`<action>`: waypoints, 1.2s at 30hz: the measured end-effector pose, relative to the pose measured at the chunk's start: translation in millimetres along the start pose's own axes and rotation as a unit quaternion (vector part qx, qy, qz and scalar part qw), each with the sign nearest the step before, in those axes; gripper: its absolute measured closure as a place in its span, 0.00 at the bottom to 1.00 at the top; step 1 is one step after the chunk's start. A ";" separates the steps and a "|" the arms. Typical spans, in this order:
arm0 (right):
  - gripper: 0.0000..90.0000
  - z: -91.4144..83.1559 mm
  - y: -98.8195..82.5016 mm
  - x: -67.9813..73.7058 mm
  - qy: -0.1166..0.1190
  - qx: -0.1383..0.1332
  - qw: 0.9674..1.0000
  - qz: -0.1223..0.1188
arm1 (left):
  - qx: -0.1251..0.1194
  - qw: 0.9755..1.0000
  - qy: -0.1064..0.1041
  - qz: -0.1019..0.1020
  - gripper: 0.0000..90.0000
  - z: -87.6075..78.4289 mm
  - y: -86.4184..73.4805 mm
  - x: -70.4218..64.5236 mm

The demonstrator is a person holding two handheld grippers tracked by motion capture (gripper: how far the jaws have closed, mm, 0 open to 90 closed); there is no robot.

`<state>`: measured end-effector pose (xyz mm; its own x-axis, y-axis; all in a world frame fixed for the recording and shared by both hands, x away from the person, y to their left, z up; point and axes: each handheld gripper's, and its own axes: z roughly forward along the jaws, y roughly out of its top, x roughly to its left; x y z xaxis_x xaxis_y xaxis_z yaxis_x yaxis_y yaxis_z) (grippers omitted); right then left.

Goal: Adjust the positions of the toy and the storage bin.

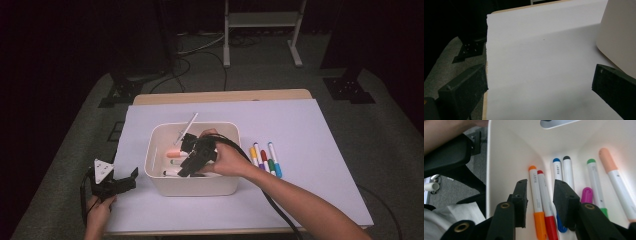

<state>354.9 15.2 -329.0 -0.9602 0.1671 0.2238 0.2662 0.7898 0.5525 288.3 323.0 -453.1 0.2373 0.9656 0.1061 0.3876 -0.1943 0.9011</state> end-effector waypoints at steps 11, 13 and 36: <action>0.55 -66.0 -31.3 -0.3 -0.022 -0.063 0.997 0.030 | 0.001 1.000 0.002 0.001 0.00 -0.1 0.0 -0.7; 0.54 -78.4 -40.5 -0.8 -0.033 -0.073 0.996 0.038 | 0.001 1.000 0.002 0.001 0.00 -0.1 0.1 -0.7; 0.47 -134.3 -147.1 -23.3 -0.103 -0.123 0.978 0.131 | 0.003 1.000 0.004 0.006 0.00 0.1 0.2 -1.3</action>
<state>349.4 -184.1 -307.7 -0.8460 0.4803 0.2316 0.4938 0.5417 0.6803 288.1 321.7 -453.1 0.2342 0.9648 0.1199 0.3904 -0.2063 0.8972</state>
